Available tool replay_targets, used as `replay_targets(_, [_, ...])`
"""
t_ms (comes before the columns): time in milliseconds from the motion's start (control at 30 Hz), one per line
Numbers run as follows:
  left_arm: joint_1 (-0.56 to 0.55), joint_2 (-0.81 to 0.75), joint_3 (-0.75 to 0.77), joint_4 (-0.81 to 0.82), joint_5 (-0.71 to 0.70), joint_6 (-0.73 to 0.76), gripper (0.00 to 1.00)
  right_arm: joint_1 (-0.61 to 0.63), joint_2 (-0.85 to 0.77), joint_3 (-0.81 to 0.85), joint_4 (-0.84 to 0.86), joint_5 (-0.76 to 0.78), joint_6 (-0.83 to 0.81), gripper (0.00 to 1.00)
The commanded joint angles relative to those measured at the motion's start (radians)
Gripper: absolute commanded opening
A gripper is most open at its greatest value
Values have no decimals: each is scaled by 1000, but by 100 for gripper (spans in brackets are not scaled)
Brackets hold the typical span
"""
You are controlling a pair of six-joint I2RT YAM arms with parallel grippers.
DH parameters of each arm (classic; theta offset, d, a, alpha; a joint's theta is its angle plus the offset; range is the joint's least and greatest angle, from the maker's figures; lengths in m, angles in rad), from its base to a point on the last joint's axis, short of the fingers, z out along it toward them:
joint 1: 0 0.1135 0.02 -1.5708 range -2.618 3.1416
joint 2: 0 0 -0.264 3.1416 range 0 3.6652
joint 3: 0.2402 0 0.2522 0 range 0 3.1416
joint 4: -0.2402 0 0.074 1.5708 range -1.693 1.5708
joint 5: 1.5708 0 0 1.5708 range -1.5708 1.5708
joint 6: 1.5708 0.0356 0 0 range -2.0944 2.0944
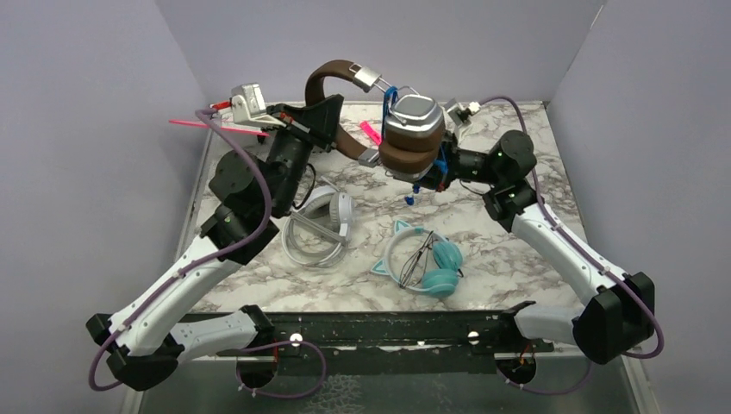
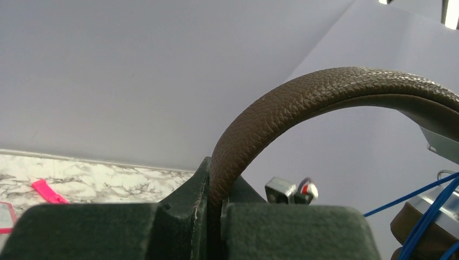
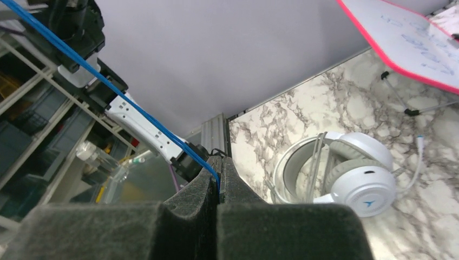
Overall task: Wrap the headphones
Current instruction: Wrap the headphones cable around the headphones.
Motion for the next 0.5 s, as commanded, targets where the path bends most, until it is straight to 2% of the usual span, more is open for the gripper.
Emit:
replay_targets(0, [-3,50,75,250,-210,-100,0,122,-23,-40,-129,276,-105,1])
replay_targets(200, [-3,161,66,351,-397,2,0,278,-107,-129,-160,503,-113,1])
replay_targets(467, [-2,293,28,497,-553,208,0,396,-147,-127,-196,557,-124,1])
